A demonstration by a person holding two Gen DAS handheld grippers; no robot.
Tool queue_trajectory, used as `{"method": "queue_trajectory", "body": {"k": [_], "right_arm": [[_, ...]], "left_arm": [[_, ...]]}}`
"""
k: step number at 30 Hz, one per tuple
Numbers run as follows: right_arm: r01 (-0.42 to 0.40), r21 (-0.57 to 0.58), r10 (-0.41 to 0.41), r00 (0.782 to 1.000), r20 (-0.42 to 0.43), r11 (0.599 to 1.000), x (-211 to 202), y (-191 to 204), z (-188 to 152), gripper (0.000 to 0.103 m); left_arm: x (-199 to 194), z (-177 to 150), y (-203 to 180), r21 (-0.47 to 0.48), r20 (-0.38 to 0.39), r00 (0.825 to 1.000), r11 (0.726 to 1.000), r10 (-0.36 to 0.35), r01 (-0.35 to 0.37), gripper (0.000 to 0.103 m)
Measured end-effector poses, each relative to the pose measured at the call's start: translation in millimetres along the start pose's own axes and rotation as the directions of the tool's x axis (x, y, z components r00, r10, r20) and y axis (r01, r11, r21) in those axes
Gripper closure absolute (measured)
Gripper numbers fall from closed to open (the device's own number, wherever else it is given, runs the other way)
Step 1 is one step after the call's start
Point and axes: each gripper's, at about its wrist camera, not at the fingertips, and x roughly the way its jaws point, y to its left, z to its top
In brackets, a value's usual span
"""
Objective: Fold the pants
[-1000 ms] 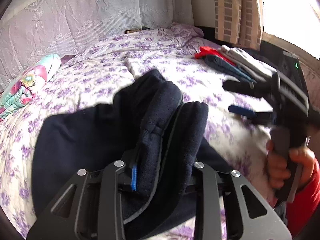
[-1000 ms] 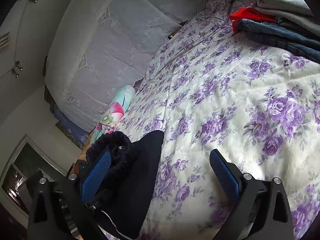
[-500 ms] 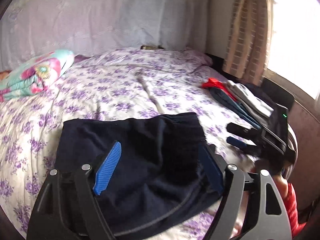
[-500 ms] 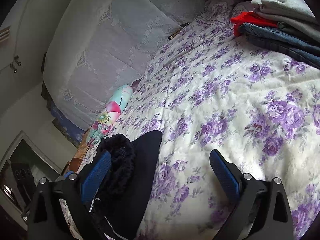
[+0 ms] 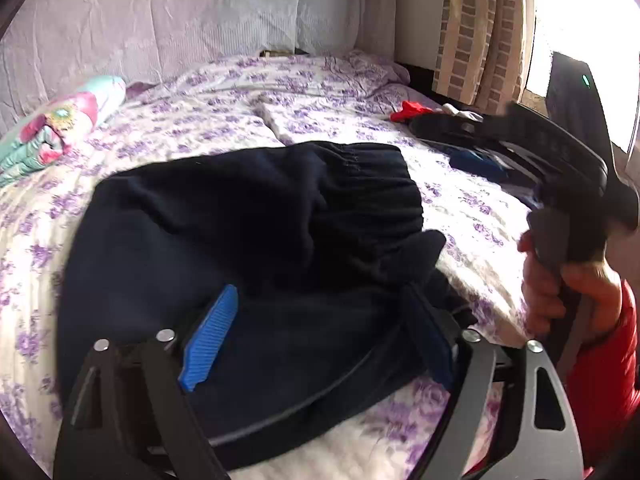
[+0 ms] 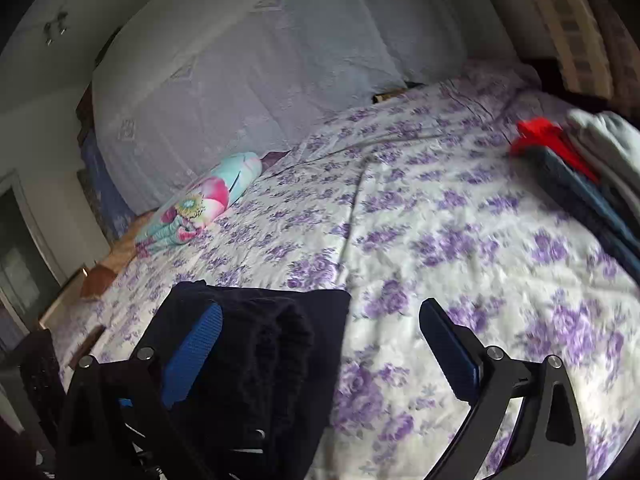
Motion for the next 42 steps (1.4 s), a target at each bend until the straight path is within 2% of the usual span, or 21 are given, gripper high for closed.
{"method": "queue_trajectory", "body": {"k": [2, 3, 5, 6, 7, 9, 11, 13, 16, 18, 20, 22, 24, 25, 28, 30, 32, 36, 38, 40, 42], "right_arm": [[0.041, -0.099, -0.047, 0.997, -0.060, 0.994, 18, 19, 5, 0.004], [0.095, -0.140, -0.110, 0.988, -0.105, 0.986, 34, 23, 3, 0.004], [0.189, -0.197, -0.220, 0.964, -0.149, 0.962, 68, 13, -10, 0.004], [0.168, -0.137, -0.198, 0.950, -0.242, 0.976, 86, -3, -13, 0.003], [0.099, -0.011, -0.098, 0.955, -0.279, 0.995, 89, -24, -12, 0.003], [0.065, 0.092, -0.038, 0.963, -0.268, 0.994, 85, -45, -13, 0.003], [0.081, 0.069, -0.061, 0.966, -0.250, 0.994, 78, -40, -15, 0.004], [0.088, 0.055, -0.073, 0.970, -0.230, 0.995, 70, -37, -17, 0.004], [0.031, 0.117, -0.010, 0.983, -0.181, 0.993, 48, -41, -19, 0.004], [-0.035, 0.158, 0.055, 0.990, -0.128, 0.987, 28, -37, -20, 0.004], [-0.074, 0.101, 0.083, 0.992, -0.093, 0.992, 13, -16, -21, 0.004], [-0.034, -0.050, 0.028, 0.991, -0.128, 0.998, 11, 12, -30, 0.004], [0.028, -0.216, -0.083, 0.966, -0.246, 0.976, 29, 34, -53, 0.004], [-0.006, -0.214, -0.056, 0.958, -0.281, 0.977, 35, 34, -62, 0.003], [-0.087, -0.024, 0.074, 0.936, -0.344, 0.996, 39, 8, -60, 0.003], [-0.117, 0.018, 0.116, 0.940, -0.321, 0.993, 33, 3, -62, 0.003], [-0.147, 0.059, 0.158, 0.935, -0.317, 0.987, 26, 0, -61, 0.003], [-0.210, 0.218, 0.277, 0.897, -0.345, 0.953, 34, -22, -45, 0.003], [-0.233, 0.336, 0.353, 0.865, -0.357, 0.913, 48, -38, -35, 0.003], [-0.250, 0.415, 0.410, 0.839, -0.359, 0.875, 64, -49, -26, 0.003], [-0.266, 0.449, 0.444, 0.822, -0.357, 0.853, 80, -53, -17, 0.003]], "left_arm": [[-14, -10, 3, 0.004, 0.041, 0.997, 0.998, 0.061, -0.061, 0.010], [-16, -12, 7, 0.003, 0.041, 0.995, 0.996, 0.086, -0.086, 0.009], [-4, -17, 10, 0.036, -0.023, 0.996, 0.995, 0.091, -0.090, 0.007], [3, -22, 3, 0.109, -0.029, 0.991, 0.986, 0.128, -0.124, 0.006], [3, -25, -3, 0.143, -0.015, 0.987, 0.977, 0.161, -0.157, 0.006], [0, -26, -10, 0.158, 0.001, 0.981, 0.969, 0.194, -0.192, 0.006], [-6, -27, -6, 0.141, 0.011, 0.985, 0.975, 0.170, -0.170, 0.006], [-20, -26, 8, 0.078, 0.028, 0.994, 0.991, 0.103, -0.105, 0.006], [-51, -22, 40, -0.050, 0.079, 0.996, 0.998, 0.051, -0.047, 0.006], [-68, -21, 70, -0.154, 0.104, 0.993, 0.987, 0.058, -0.042, 0.006], [-74, -22, 99, -0.250, 0.084, 0.994, 0.967, 0.075, -0.052, 0.005], [-67, -27, 129, -0.351, 0.019, 0.995, 0.933, 0.094, -0.081, 0.005], [-49, -38, 147, -0.421, -0.058, 0.996, 0.903, 0.070, -0.088, 0.005], [-33, -46, 152, -0.447, -0.108, 0.994, 0.892, 0.027, -0.073, 0.005], [-31, -53, 138, -0.373, -0.066, 0.991, 0.919, 0.115, -0.131, 0.004], [-32, -52, 139, -0.391, -0.065, 0.993, 0.913, 0.103, -0.120, 0.005], [-34, -49, 149, -0.431, -0.068, 0.997, 0.901, 0.031, -0.057, 0.005], [-34, -44, 161, -0.485, -0.057, 0.994, 0.873, -0.093, 0.054, 0.005], [-27, -38, 158, -0.515, -0.037, 0.982, 0.846, -0.184, 0.139, 0.005], [-18, -35, 155, -0.530, -0.041, 0.968, 0.827, -0.248, 0.189, 0.005], [-6, -30, 148, -0.504, -0.070, 0.965, 0.843, -0.254, 0.185, 0.005]]}}
